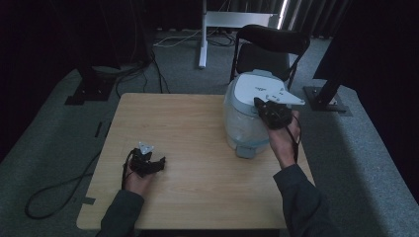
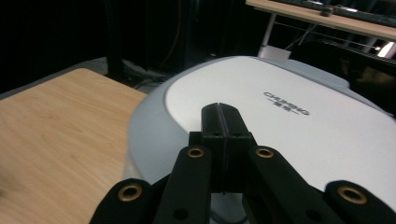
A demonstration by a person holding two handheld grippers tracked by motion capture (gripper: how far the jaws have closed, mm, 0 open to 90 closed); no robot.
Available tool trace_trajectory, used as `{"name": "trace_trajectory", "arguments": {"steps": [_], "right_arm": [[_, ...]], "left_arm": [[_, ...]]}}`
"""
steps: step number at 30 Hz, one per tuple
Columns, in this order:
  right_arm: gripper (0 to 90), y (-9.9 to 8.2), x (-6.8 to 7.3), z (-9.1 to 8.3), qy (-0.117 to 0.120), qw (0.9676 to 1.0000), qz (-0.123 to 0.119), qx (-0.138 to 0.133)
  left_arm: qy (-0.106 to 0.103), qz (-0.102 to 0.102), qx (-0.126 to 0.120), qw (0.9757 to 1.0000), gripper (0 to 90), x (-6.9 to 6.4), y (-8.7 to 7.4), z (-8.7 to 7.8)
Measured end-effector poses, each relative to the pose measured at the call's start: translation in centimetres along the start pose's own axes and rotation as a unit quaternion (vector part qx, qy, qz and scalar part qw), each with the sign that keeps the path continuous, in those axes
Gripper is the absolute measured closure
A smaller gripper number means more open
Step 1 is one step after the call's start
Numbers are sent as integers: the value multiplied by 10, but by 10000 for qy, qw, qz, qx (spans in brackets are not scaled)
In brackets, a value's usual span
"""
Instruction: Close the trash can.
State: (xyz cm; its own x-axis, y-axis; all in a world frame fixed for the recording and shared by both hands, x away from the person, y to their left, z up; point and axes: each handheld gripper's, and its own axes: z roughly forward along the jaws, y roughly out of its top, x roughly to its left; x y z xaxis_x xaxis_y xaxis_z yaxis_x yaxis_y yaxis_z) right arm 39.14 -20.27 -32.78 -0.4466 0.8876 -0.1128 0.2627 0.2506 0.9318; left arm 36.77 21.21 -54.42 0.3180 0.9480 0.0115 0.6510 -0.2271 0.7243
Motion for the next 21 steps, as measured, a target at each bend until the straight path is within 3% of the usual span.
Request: {"name": "trace_trajectory", "arguments": {"steps": [16,21], "right_arm": [[898,-5,17,-9,740,9972,4,-93],[895,-8,22,-11,838,9964,-64,-80]], "left_arm": [[-3,11,12,10000,256,0,0,0],[-3,4,10,10000,256,0,0,0]]}}
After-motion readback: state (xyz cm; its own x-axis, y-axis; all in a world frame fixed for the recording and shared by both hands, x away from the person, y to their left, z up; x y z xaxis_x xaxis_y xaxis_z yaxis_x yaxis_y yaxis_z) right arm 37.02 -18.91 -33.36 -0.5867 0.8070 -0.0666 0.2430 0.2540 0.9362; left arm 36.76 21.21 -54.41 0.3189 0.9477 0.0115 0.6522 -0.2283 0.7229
